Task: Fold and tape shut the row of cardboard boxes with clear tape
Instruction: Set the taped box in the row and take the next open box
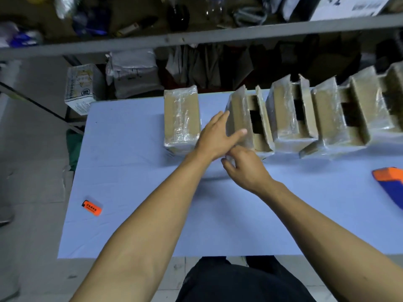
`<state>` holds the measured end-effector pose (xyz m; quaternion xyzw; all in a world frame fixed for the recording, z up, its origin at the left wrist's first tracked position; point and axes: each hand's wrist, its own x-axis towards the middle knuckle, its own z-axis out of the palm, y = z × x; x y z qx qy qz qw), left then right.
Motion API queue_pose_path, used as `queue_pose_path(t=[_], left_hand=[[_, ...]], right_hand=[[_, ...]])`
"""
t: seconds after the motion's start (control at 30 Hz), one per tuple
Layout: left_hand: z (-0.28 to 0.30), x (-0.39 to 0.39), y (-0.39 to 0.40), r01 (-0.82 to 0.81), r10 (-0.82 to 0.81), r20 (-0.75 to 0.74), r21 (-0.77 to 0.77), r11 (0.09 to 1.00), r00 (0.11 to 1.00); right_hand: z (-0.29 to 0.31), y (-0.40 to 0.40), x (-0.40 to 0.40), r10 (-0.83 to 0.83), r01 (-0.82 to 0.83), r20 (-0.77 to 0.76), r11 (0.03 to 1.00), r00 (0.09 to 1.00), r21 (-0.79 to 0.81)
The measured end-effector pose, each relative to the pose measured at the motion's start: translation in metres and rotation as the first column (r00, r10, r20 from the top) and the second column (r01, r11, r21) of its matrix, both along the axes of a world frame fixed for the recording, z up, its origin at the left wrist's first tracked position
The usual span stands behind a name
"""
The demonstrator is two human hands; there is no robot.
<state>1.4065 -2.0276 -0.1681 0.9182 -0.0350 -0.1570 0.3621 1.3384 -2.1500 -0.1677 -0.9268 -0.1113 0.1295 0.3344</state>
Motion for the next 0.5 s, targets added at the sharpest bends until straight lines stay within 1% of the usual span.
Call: queue_pose_path(t=[0.03,0.1,0.17,0.2,0.27,0.37,0.43,0.5], left_hand=[[-0.001,-0.003,-0.007,0.023,-0.023,-0.040,0.011,1.000,0.999],[-0.003,-0.007,-0.018,0.011,-0.011,-0.122,0.004,1.000,0.992],[-0.001,-0.010,-0.027,-0.067,0.057,-0.207,-0.043,0.997,0.977],[-0.001,-0.012,-0.031,-0.111,0.097,-0.220,-0.050,0.993,0.971],[-0.003,-0.014,-0.040,-0.167,0.164,-0.185,0.000,0.986,0.969],[-0.001,-0.018,-0.053,-0.199,0.212,-0.130,0.108,0.974,0.969],[0.002,-0.022,-0.054,-0.192,0.207,-0.073,0.179,0.965,0.976],[0.007,-0.027,-0.050,-0.157,0.174,-0.051,0.240,0.958,0.983]], right_hand=[[0.000,-0.006,-0.003,0.035,-0.035,0.000,0.999,0.999,-0.020],[-0.002,-0.018,-0.009,0.089,-0.090,-0.012,0.995,0.996,-0.049],[-0.005,-0.031,-0.015,0.119,-0.122,-0.048,0.990,0.992,-0.071],[-0.006,-0.037,-0.018,0.124,-0.130,-0.069,0.988,0.990,-0.080],[-0.008,-0.051,-0.022,0.112,-0.122,-0.090,0.986,0.990,-0.116],[-0.011,-0.075,-0.024,0.079,-0.091,-0.080,0.981,0.994,-0.170],[-0.014,-0.093,-0.025,0.035,-0.050,-0.079,0.978,0.996,-0.203],[-0.019,-0.111,-0.024,-0.042,0.019,-0.087,0.969,0.995,-0.247]])
